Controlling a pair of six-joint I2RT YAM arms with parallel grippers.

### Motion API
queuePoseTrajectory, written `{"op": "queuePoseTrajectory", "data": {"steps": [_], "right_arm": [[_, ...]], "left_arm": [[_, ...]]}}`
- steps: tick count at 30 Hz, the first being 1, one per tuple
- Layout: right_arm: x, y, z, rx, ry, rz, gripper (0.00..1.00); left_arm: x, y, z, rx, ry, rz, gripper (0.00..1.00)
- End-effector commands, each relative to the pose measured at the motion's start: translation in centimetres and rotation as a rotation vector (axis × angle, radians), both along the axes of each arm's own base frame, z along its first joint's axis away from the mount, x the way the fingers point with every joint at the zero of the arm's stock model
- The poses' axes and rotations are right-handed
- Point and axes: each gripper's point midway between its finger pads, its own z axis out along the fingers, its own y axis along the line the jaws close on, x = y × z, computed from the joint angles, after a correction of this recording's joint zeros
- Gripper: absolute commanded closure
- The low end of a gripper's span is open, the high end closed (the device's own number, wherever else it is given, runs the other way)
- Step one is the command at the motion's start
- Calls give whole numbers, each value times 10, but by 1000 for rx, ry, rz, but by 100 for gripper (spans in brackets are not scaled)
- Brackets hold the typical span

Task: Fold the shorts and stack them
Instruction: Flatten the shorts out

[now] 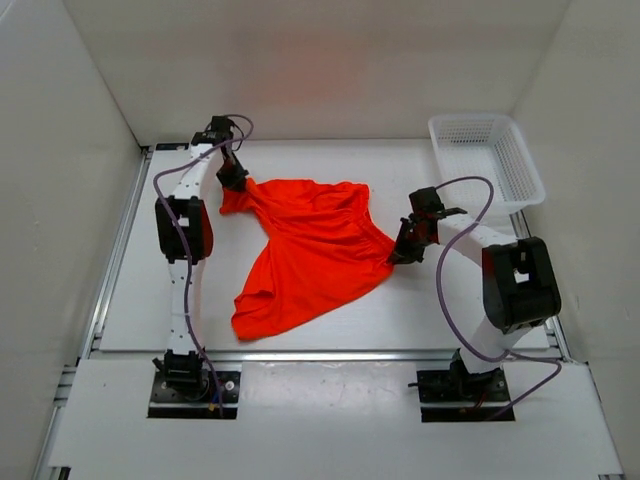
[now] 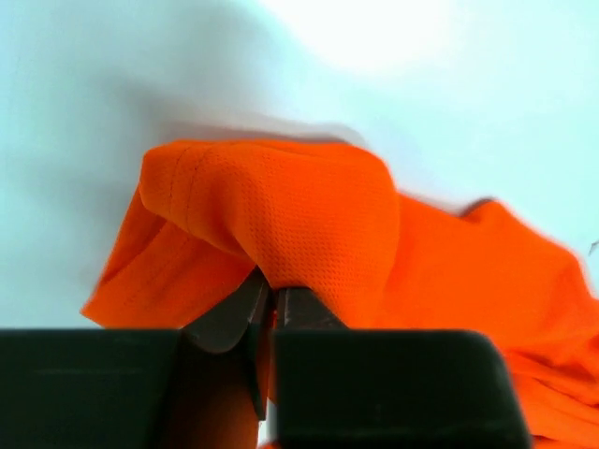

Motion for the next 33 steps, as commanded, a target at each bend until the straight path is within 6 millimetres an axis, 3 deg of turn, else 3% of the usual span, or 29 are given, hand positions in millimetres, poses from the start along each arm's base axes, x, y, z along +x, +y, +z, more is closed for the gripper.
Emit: {"op": "queuePoseTrajectory", "data": {"steps": [1,2,3,4,5,6,7,8,9,10,11,12,13,14,16,17,19,22,28,33], "right_arm": [[35,13,24,60,-70,12,100],[39,11,24,41,-72,15,97],[41,9,26,26,-79,19,88],[42,7,28,14,-83,24,57],[46,6,30,2,-101,37,40],[42,3,32,-10,-94,33,27],[43,1,35,-21,-108,37,14],[42,-1,36,-30,-108,34,10],[41,-4,40,-43,-116,27,8],[39,-7,46,-51,-138,30,7],[36,-6,48,-60,-149,34,4],[28,-11,52,-73,-156,28,4],[25,-14,54,-83,-168,21,4],[23,-20,56,-103,-181,9,2],[10,-27,60,-115,-191,2,1],[4,-29,60,-116,-186,2,1],[-9,-32,60,-113,-182,-6,1],[-22,-38,58,-122,-181,-9,1],[-39,-45,57,-125,-173,-18,1],[-41,-46,59,-122,-185,-19,1]], "left_arm": [[5,7,53,77,-52,-64,76],[5,7,67,80,-78,-73,63],[-1,11,71,99,-78,-81,27],[-8,9,112,109,-155,-92,17],[-15,10,124,113,-177,-100,10],[-36,9,110,130,-121,-122,4],[-46,10,117,130,-126,-122,4],[-63,4,146,124,-178,-147,4],[-79,-7,146,123,-164,-176,8],[-103,-16,123,110,-97,-220,13],[-120,-24,138,96,-129,-244,18],[-134,-32,134,86,-119,-271,31],[-162,-48,108,73,-49,-328,34],[-178,-60,112,35,-63,-366,34],[-200,-78,97,8,-39,-421,29],[-221,-81,73,-5,27,-446,24],[-241,-89,49,-12,75,-474,15],[-250,-96,25,-25,129,-498,17],[-247,-90,13,56,142,-481,26],[-245,-91,-3,60,181,-472,37]]}}
